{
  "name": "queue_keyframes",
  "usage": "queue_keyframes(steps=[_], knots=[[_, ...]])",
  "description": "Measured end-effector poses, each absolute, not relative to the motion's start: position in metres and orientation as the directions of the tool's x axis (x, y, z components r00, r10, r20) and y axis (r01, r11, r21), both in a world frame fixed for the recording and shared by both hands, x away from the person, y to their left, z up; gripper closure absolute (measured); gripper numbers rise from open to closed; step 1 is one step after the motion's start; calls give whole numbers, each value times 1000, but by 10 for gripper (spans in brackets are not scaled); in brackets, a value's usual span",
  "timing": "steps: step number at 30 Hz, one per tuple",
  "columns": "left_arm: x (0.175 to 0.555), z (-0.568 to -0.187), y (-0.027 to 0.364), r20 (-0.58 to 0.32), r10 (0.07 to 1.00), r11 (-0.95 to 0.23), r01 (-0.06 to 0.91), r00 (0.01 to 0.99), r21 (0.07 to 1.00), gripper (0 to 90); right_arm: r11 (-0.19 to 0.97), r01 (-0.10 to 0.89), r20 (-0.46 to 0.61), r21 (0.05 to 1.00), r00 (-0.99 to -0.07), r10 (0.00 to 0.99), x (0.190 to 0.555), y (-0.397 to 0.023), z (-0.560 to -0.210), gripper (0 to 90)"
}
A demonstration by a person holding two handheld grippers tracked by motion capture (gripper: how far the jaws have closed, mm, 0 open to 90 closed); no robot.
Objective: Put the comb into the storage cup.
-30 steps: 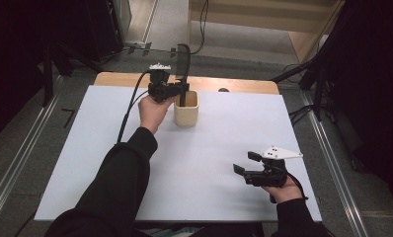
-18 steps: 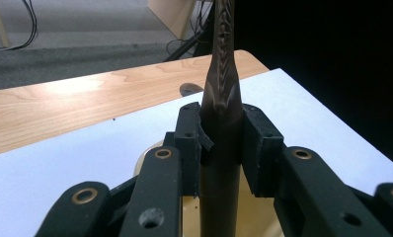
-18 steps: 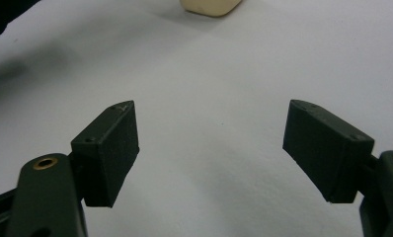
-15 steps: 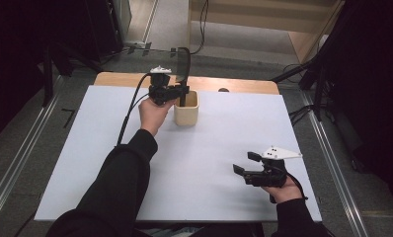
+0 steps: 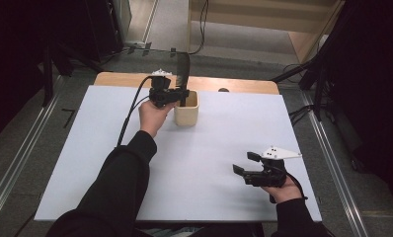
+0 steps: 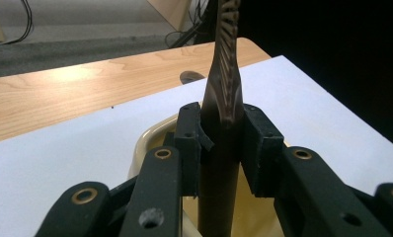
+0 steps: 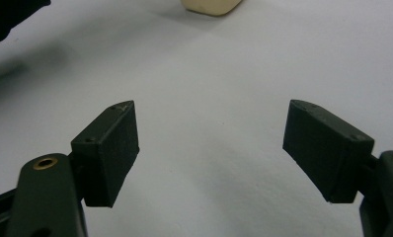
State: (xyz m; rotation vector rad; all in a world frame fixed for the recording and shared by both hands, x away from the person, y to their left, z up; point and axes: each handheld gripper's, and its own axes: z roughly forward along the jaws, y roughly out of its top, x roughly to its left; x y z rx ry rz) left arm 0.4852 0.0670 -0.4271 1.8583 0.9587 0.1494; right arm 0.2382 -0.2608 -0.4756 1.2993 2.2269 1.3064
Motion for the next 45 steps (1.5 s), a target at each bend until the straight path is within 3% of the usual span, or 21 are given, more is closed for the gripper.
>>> queue_keyframes(steps=[3,4,7,11,35,45], knots=[[484,-425,68,-295,671,-189,542,680,819,719,195,571,214,797,-569,794,239,-260,-476,199],[484,-424,69,-305,662,-182,541,685,821,668,197,571,213,797,-571,793,239,-260,-476,199],[481,-418,72,-281,674,-179,520,683,835,400,196,572,216,796,-572,792,238,-260,-476,199],[479,-414,78,-249,690,-209,516,680,831,303,194,573,216,796,-569,793,237,-261,-477,199],[459,-418,120,-360,635,-195,593,684,781,304,198,580,218,790,-568,794,239,-257,-477,199],[443,-424,129,-363,613,-207,586,702,784,304,196,583,217,789,-562,798,238,-259,-477,199]])
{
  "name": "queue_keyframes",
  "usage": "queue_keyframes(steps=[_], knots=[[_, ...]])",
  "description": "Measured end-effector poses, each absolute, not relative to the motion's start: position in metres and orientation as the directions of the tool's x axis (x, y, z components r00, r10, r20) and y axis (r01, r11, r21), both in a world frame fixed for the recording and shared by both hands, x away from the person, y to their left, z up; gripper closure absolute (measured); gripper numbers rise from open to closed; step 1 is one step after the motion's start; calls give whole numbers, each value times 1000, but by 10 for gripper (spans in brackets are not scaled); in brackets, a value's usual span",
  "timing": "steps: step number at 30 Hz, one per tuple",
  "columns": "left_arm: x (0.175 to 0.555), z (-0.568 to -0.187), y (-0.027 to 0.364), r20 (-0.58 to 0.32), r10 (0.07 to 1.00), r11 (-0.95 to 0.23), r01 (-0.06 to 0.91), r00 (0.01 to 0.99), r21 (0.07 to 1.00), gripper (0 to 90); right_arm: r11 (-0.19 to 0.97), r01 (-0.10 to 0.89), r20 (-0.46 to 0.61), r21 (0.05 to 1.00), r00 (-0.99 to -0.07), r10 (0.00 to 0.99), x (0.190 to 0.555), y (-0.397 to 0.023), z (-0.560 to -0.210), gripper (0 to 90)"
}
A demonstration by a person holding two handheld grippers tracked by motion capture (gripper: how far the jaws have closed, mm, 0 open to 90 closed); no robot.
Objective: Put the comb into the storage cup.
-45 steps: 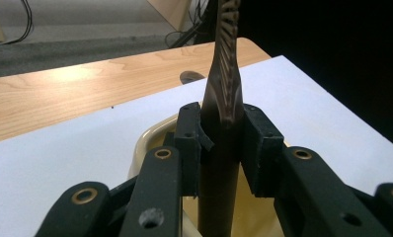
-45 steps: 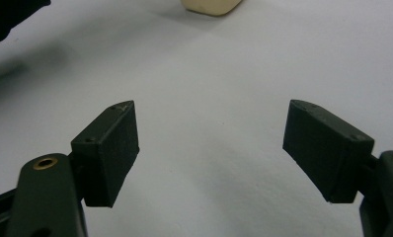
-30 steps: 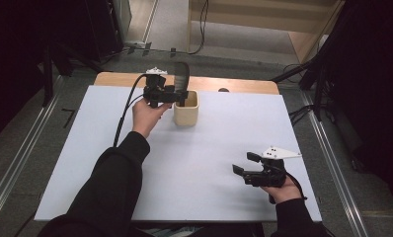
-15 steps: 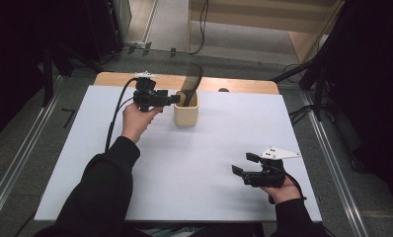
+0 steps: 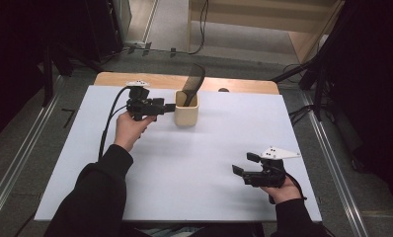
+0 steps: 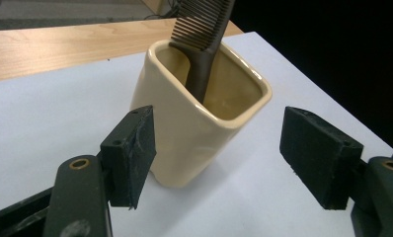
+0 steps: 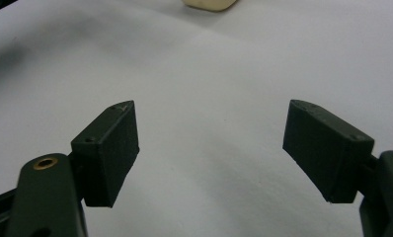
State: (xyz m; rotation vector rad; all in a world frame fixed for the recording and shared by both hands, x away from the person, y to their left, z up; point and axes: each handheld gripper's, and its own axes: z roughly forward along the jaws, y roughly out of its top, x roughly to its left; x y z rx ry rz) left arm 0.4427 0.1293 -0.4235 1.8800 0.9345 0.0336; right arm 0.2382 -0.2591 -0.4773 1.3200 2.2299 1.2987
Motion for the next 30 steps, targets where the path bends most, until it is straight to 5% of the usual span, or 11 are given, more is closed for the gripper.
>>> queue_keyframes(steps=[30], knots=[[411,-437,141,-398,577,-232,610,714,758,287,205,590,218,781,-566,795,239,-258,-478,199]])
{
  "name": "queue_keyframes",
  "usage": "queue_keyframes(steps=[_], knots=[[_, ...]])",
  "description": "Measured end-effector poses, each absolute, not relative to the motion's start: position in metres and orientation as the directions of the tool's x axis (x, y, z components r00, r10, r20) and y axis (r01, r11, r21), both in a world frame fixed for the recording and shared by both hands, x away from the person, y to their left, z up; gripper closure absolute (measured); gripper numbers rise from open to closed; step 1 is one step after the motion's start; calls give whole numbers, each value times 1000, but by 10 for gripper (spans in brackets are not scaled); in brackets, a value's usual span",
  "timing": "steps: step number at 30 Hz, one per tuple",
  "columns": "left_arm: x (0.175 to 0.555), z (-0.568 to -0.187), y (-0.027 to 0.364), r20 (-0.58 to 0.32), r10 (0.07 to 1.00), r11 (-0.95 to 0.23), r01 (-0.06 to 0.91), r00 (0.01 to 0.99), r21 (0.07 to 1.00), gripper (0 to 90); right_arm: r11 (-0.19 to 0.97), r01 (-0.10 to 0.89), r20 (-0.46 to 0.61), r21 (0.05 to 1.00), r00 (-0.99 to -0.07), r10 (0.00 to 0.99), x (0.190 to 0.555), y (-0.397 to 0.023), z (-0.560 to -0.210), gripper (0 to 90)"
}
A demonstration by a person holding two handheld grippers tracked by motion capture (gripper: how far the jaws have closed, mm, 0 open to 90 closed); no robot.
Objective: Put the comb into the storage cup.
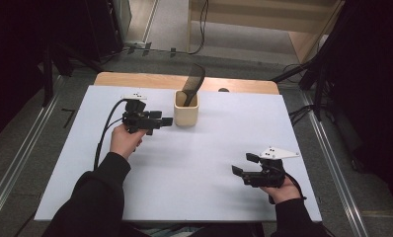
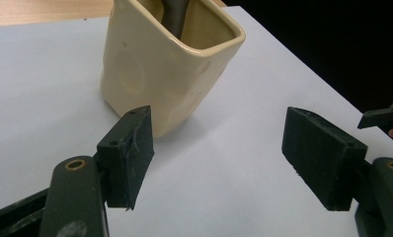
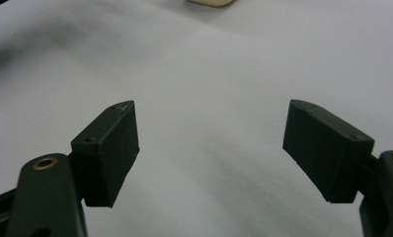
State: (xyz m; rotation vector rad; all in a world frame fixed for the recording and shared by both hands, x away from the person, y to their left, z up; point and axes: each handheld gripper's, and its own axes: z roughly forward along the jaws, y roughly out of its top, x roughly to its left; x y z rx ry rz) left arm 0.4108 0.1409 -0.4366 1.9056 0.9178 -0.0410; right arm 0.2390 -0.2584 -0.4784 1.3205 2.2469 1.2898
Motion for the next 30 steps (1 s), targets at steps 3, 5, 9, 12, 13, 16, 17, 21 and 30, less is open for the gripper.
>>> queue_keyframes(steps=[3,5,9,12,13,16,17,21,30], knots=[[407,-437,141,-393,577,-238,607,716,758,287,204,589,219,782,-566,795,239,-259,-479,199],[405,-437,142,-394,577,-238,609,715,757,287,204,591,219,781,-565,796,239,-259,-479,199],[401,-437,143,-388,577,-247,606,719,756,287,207,591,222,780,-570,791,238,-257,-478,199],[399,-438,143,-386,578,-249,606,719,756,287,210,590,219,780,-572,790,239,-257,-479,199],[398,-439,143,-389,578,-251,610,717,751,287,208,592,222,779,-571,791,239,-257,-479,199],[395,-440,144,-393,579,-254,616,714,745,287,207,590,221,780,-569,792,239,-258,-478,199],[394,-441,145,-397,577,-252,618,714,744,287,207,590,221,780,-570,792,239,-258,-478,199],[389,-441,146,-399,575,-256,621,714,741,287,209,592,223,779,-572,790,239,-257,-479,199],[379,-448,157,-407,584,-235,627,702,743,288,213,592,223,777,-576,787,239,-257,-478,199]])
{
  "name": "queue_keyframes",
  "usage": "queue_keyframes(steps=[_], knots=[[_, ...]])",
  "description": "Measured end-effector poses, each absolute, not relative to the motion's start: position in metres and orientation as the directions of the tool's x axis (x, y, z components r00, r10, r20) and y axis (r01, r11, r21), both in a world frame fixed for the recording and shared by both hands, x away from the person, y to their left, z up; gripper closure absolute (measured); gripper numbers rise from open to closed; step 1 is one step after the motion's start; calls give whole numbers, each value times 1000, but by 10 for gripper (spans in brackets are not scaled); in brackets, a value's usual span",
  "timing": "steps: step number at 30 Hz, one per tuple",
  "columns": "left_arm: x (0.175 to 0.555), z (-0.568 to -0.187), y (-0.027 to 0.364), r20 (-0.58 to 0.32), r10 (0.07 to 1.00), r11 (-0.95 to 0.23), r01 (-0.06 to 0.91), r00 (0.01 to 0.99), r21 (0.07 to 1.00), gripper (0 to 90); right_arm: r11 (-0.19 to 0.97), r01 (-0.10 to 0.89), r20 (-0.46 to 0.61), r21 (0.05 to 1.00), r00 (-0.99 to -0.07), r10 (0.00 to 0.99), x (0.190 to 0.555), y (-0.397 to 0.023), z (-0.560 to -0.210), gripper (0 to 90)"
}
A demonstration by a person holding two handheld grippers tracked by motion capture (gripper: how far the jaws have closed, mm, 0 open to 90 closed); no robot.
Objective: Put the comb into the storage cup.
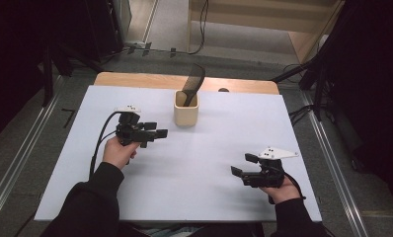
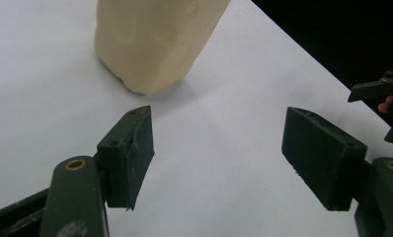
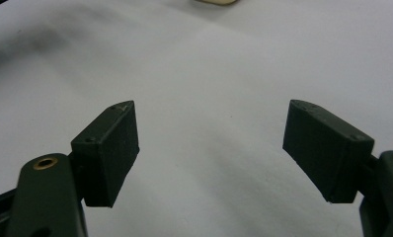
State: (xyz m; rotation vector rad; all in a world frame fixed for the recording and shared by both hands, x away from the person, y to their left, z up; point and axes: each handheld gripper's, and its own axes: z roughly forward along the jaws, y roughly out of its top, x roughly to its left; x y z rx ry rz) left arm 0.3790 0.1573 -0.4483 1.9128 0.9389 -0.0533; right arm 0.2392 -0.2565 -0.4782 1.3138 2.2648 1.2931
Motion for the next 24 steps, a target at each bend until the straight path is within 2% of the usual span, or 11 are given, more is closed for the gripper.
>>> queue_keyframes(steps=[24], knots=[[344,-453,176,-409,585,-217,621,700,753,276,230,600,221,766,-582,782,241,-255,-482,199]])
